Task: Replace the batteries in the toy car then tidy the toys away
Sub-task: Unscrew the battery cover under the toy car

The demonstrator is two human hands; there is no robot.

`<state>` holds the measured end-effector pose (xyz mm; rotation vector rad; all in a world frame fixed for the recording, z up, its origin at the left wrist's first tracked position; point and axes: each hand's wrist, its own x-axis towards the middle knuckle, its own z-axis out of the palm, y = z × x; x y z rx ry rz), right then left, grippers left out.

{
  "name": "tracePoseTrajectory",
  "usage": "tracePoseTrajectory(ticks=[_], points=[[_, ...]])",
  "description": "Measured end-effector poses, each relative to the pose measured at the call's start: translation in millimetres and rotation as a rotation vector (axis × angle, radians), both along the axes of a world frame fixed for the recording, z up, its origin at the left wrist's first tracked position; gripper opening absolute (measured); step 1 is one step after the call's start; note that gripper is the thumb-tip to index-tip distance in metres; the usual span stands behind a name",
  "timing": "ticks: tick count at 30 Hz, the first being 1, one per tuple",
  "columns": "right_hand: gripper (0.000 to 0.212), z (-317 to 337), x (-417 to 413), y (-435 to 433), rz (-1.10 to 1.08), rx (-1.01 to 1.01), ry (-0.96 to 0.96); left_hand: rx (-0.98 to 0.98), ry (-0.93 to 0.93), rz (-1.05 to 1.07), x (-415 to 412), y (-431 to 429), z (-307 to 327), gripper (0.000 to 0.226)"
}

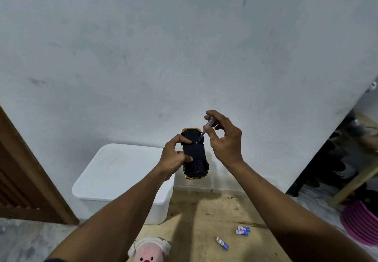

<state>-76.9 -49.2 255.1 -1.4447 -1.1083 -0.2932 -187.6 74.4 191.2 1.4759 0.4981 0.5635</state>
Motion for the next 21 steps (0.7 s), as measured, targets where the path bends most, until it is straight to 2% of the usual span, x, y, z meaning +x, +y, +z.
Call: tracePoseTrajectory(ticks=[6, 10, 15, 21], points=[[0.052, -0.3, 4.0, 2.9, -0.024, 0.009, -0.113, -0.002, 0.01, -0.008, 2.2, 0.6, -0.5, 0.048], [0.042, -1.7, 5.5, 4.1, -0.013, 0.033, -0.084, 0.006, 0.008, 0.0, 1.8, 3.3, 0.0, 0.048], [0.043, -0.8, 4.4, 3.6, -0.027, -0.002, -0.082, -0.005, 0.019, -0.004, 2.3, 2.4, 0.1, 0.048], [0.032, 2.0, 4.5, 2.8, -0.038, 0.003, -0.035, -0.012, 0.017, 0.0, 2.7, 2.8, 1.4, 0.048]])
